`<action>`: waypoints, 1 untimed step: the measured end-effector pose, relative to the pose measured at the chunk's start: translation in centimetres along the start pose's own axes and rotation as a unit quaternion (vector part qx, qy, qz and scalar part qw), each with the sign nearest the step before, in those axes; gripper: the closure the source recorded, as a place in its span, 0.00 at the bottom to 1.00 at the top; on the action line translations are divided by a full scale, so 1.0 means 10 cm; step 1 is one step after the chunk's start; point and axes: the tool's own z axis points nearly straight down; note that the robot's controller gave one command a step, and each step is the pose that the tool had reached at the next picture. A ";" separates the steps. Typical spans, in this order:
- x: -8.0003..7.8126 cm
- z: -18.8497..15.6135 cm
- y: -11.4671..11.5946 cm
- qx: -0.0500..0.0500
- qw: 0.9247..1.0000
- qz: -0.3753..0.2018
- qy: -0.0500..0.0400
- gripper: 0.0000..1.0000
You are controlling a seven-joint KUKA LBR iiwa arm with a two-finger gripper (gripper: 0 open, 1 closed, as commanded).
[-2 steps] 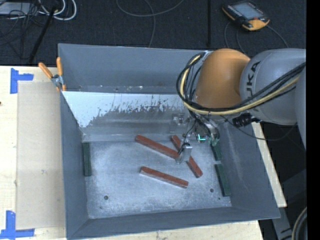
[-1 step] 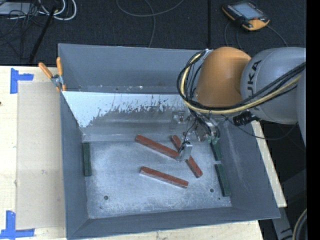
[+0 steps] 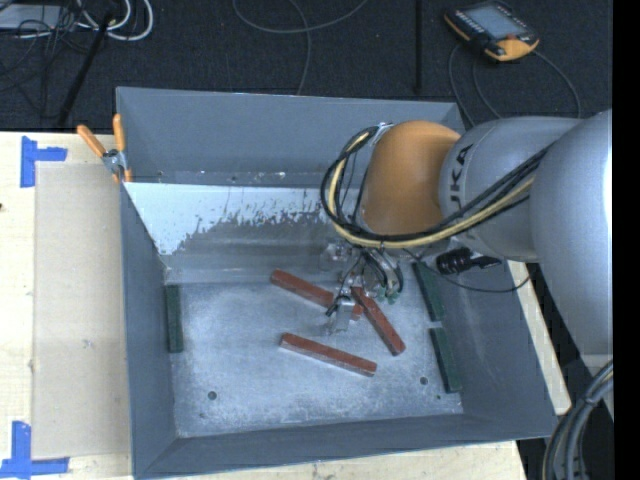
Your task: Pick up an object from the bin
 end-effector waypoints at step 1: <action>0.00 0.08 0.07 0.000 0.999 0.032 0.003 0.00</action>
Offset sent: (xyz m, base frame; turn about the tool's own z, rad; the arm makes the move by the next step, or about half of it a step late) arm 0.0011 0.0170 0.0054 0.1288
